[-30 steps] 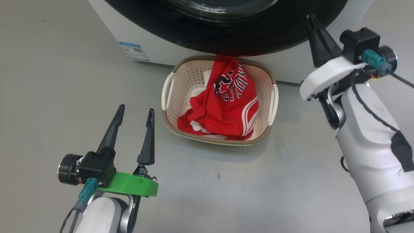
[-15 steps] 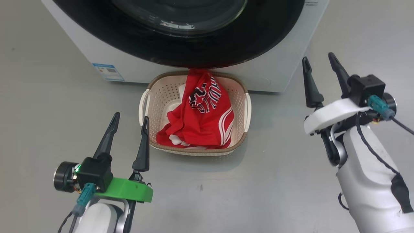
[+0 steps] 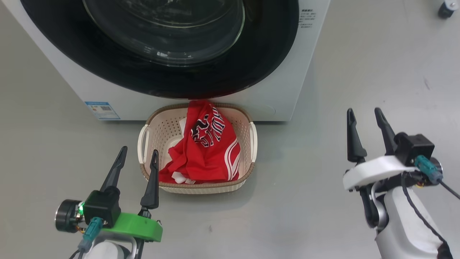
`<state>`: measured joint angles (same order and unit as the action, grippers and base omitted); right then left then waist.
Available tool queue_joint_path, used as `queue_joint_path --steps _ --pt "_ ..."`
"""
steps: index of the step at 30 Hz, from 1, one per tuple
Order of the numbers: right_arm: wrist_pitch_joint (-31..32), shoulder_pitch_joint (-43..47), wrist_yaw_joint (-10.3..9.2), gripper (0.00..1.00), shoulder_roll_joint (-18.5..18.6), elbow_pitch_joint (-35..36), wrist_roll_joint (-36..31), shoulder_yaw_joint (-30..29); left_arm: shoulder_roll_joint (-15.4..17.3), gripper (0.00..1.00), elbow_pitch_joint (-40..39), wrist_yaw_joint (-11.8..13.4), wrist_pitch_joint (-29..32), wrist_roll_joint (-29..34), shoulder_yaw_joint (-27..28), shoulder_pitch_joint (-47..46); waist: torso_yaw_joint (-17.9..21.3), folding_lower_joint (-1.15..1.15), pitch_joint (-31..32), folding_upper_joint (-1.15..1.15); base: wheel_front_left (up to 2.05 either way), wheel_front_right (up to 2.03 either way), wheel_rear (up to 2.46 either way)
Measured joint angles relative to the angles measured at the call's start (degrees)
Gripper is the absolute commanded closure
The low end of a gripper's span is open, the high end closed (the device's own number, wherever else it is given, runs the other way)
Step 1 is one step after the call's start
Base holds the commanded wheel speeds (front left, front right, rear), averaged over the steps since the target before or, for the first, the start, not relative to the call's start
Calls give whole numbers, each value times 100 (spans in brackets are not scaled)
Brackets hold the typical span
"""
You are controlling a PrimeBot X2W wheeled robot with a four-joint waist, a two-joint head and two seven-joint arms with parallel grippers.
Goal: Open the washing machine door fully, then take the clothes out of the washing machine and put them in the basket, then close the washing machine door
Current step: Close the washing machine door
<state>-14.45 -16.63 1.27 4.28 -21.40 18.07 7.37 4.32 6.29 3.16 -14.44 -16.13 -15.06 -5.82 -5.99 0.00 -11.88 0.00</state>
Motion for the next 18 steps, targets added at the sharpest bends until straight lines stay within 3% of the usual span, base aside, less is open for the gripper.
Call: queue_joint_path --steps 18 --pt "0 1283 -96 0 -80 536 -48 210 48 0 74 0 0 -1 -14 360 301 0 638 0 0 0 0"
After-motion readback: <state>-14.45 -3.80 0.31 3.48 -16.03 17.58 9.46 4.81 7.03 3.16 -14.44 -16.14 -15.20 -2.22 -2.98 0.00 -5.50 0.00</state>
